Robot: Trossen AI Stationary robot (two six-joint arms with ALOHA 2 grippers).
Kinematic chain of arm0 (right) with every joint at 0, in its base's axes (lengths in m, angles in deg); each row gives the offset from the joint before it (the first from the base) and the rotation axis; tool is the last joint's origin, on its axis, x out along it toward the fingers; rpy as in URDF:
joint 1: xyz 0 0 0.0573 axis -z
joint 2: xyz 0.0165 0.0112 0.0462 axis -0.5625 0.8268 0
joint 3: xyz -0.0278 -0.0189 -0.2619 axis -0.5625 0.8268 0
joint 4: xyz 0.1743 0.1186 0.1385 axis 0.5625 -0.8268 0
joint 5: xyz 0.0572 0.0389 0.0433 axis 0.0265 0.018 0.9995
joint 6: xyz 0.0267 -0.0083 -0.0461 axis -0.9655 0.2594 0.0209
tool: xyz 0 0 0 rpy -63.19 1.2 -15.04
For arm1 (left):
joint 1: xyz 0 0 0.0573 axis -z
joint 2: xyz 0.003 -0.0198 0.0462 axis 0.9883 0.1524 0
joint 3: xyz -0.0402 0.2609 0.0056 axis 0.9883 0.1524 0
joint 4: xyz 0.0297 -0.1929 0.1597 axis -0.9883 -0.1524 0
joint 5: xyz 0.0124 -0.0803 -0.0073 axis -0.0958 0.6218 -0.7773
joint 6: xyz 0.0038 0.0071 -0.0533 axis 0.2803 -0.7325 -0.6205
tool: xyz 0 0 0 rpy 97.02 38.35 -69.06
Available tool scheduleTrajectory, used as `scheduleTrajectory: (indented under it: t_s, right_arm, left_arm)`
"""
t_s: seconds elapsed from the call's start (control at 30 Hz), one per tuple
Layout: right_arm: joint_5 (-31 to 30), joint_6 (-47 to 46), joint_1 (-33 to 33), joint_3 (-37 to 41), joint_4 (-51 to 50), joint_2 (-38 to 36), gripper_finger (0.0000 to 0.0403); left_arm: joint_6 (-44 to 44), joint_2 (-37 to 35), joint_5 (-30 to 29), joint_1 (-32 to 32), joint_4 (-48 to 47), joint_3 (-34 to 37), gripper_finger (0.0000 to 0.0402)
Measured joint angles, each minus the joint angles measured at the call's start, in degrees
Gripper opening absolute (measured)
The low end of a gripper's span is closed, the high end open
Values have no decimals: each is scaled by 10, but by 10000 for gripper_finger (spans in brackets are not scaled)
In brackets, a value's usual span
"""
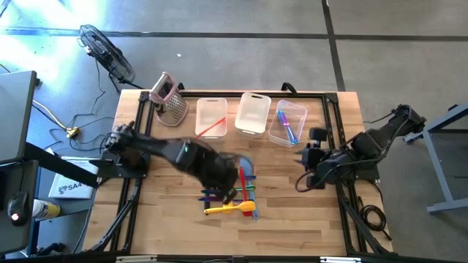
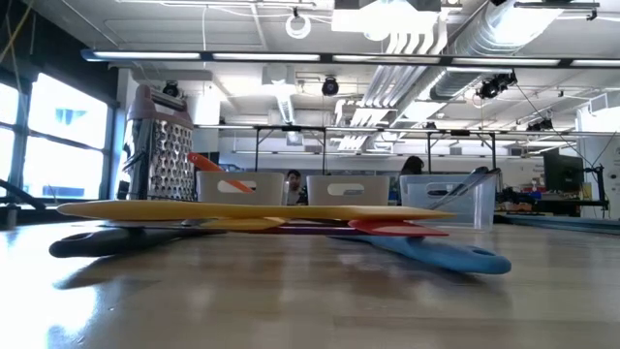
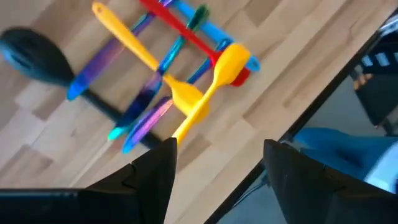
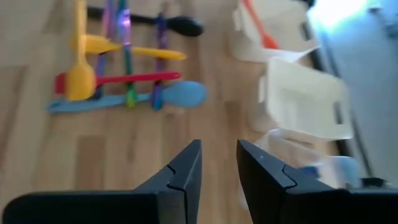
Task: Pick & Place Kitchen Items
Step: Put the yellow spatula into the left white bin
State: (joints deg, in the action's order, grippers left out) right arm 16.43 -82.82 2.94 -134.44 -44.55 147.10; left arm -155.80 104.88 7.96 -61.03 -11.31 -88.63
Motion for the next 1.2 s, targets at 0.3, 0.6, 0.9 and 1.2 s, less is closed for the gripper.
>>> scheduleTrajectory:
  t_s: [0.3, 0.6, 0.9, 1.2]
  right_arm:
    - [83, -28, -21, 0, 5, 0, 94]
    - [76, -52, -55, 0, 37, 0, 94]
    - [74, -71, -55, 0, 81, 0, 94]
    - [77, -108, -63, 0, 77, 0, 94]
  left_arm:
    - [73, 85, -20, 76, -12, 1, 233]
    - [168, 142, 46, 98, -44, 0, 233]
    - [284, 143, 22, 98, -33, 0, 227]
    - [349, 142, 7, 86, 32, 34, 189]
